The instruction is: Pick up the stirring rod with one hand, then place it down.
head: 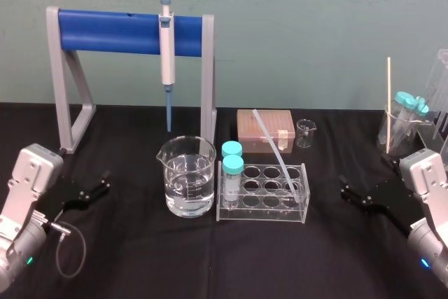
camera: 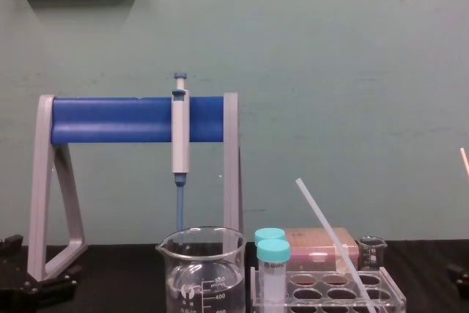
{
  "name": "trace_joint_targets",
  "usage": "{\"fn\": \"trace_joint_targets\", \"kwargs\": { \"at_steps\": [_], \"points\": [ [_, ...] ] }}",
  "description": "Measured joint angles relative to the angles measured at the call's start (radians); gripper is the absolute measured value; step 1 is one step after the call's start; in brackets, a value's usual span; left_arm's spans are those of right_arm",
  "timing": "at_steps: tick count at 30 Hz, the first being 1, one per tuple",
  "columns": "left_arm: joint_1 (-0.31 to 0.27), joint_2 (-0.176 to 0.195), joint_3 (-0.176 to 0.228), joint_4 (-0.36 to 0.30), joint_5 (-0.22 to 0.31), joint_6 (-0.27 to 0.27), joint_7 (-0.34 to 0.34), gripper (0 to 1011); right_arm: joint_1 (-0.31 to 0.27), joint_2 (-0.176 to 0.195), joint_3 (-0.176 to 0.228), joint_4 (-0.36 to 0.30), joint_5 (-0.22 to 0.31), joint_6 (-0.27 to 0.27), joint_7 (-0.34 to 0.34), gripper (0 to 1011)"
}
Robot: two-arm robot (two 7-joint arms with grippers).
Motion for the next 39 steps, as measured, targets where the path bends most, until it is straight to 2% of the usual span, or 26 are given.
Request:
{"fn": "trace_joint_targets", "kwargs": {
  "at_steps": [39],
  "points": [
    [0.000, 0.000, 0.000, 0.000, 0.000, 0.000, 0.000, 1000, 0.000, 0.000, 0.000, 0.000, 0.000, 0.000, 0.000, 1003]
  ]
}}
